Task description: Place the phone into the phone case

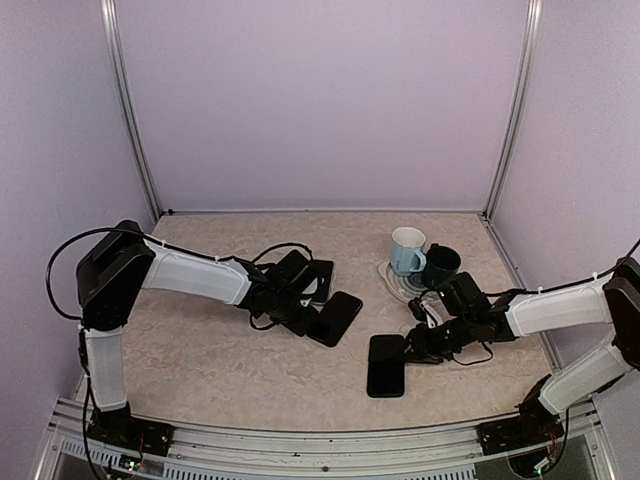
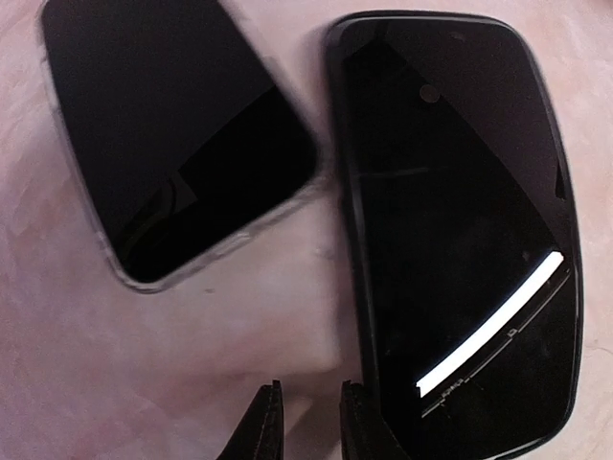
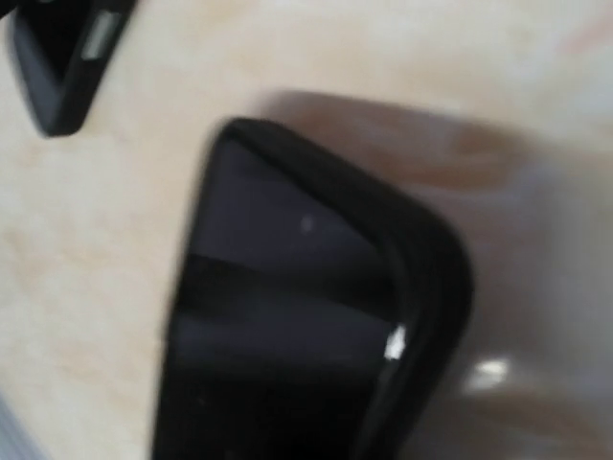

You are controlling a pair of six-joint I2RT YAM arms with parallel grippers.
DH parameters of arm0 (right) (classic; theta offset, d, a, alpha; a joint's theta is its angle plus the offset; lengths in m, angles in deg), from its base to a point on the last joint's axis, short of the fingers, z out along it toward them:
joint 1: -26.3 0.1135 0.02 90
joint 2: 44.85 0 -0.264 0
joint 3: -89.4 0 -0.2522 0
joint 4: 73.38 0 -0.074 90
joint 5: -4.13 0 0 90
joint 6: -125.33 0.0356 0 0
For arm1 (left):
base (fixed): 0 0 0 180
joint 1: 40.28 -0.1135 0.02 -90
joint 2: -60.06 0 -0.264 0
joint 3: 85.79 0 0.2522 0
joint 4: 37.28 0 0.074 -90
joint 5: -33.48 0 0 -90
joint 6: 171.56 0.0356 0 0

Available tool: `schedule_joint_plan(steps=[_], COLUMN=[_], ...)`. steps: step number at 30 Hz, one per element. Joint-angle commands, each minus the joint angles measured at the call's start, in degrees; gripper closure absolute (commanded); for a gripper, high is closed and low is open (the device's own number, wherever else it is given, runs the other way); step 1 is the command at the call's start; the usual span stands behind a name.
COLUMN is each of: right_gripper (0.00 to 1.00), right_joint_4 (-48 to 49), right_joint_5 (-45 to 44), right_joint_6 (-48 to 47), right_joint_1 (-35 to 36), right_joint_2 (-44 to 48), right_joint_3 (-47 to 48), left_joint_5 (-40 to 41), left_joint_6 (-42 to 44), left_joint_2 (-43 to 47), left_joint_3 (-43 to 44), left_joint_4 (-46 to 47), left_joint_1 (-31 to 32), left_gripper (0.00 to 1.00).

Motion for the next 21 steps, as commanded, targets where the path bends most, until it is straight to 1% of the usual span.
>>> schedule_joint_plan(steps=[1,3,6,10,13,16,17,19,21], right_gripper=[0.66,0.63,0.62,0.60,0.57,0.48,0.43,0.31,0.15], right_joint_4=[-5.6,-6.9,-10.4,-15.1,-16.0,-16.2,-16.5,-16.4,-16.1], right_joint_5=[-4.9,-6.1,-9.1,-14.8,-20.1,-26.6,-29.1,-33.5,-37.6], right_joint_6=[-3.8,-4.8,-6.3,-7.5,-7.8,-8.2,-8.6,-11.2,-14.8], right_joint_1=[-0.7,-0.7,-0.8,-1.3,-2.4,-3.8,-4.5,-7.1,-10.6], right_joint_2=[0.3,0.8,1.5,4.9,10.8,19.7,22.4,26.4,28.3], right_joint_3=[0.6,1.3,3.2,5.0,5.3,5.8,6.2,7.9,11.8], left_joint_5=[-3.2,-4.4,-5.1,-1.8,1.0,4.0,5.4,8.5,11.2], left_joint_6=[2.8,2.7,2.9,2.4,1.3,-0.3,-0.9,-2.5,-3.9], left_joint_2=[-3.7,-4.3,-4.6,-4.7,-2.4,3.4,5.9,11.2,15.8], left_joint_3=[1.4,2.4,3.4,4.2,3.0,1.1,0.5,-0.3,-1.5], left_joint_4=[-2.2,-2.1,-1.4,-3.0,-3.6,-3.2,-2.9,-1.7,0.7], left_joint_1=[5.5,6.5,7.4,7.0,5.0,1.8,0.3,-3.3,-7.7], left_gripper=[0.78,0.77,0.77,0.78,0.78,0.75,0.73,0.72,0.71])
